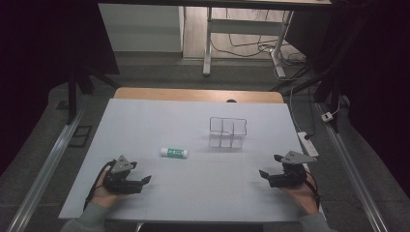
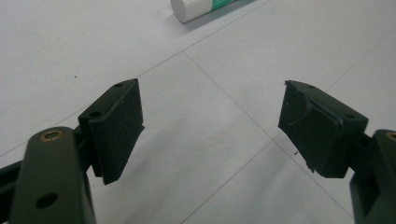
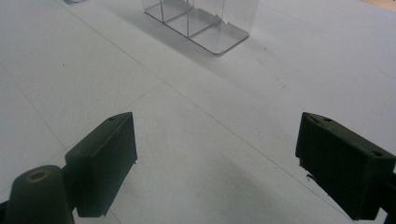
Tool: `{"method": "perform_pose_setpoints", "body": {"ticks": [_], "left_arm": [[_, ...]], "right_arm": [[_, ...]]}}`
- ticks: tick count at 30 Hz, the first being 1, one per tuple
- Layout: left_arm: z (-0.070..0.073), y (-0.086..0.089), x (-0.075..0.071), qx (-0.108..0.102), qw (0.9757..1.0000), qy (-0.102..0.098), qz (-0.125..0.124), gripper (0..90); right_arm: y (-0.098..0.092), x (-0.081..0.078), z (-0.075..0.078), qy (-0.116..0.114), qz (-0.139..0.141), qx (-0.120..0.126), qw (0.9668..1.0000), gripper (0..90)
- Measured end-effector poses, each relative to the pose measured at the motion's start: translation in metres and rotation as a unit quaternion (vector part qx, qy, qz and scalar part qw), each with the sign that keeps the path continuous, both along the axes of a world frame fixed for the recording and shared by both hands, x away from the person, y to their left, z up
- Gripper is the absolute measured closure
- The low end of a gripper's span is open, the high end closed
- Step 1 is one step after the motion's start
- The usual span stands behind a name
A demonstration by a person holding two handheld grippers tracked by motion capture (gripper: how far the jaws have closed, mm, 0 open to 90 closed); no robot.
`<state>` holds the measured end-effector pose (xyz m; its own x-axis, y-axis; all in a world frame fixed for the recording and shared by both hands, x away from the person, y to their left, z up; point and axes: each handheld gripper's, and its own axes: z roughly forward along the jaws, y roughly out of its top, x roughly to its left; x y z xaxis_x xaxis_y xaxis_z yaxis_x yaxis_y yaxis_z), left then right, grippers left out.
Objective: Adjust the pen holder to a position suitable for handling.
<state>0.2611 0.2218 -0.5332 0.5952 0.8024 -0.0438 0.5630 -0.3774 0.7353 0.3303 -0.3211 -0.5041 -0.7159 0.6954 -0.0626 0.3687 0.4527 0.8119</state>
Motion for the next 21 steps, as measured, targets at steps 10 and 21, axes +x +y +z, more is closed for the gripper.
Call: {"method": "perform_pose_setpoints", "body": {"ticks": [10, 21], "left_arm": [[-0.0003, 0.0012, -0.0013, 0.003, 1.0, 0.001, 0.003, 21.6], [-0.001, 0.0031, -0.0011, 0.004, 1.0, 0.0, 0.005, 21.6]], "right_arm": [[0.001, 0.0015, -0.0013, 0.003, 0.007, -0.002, 1.0, 14.2], [0.0025, 0.0022, -0.0032, 0.012, 0.009, -0.012, 0.9998, 15.3]]}}
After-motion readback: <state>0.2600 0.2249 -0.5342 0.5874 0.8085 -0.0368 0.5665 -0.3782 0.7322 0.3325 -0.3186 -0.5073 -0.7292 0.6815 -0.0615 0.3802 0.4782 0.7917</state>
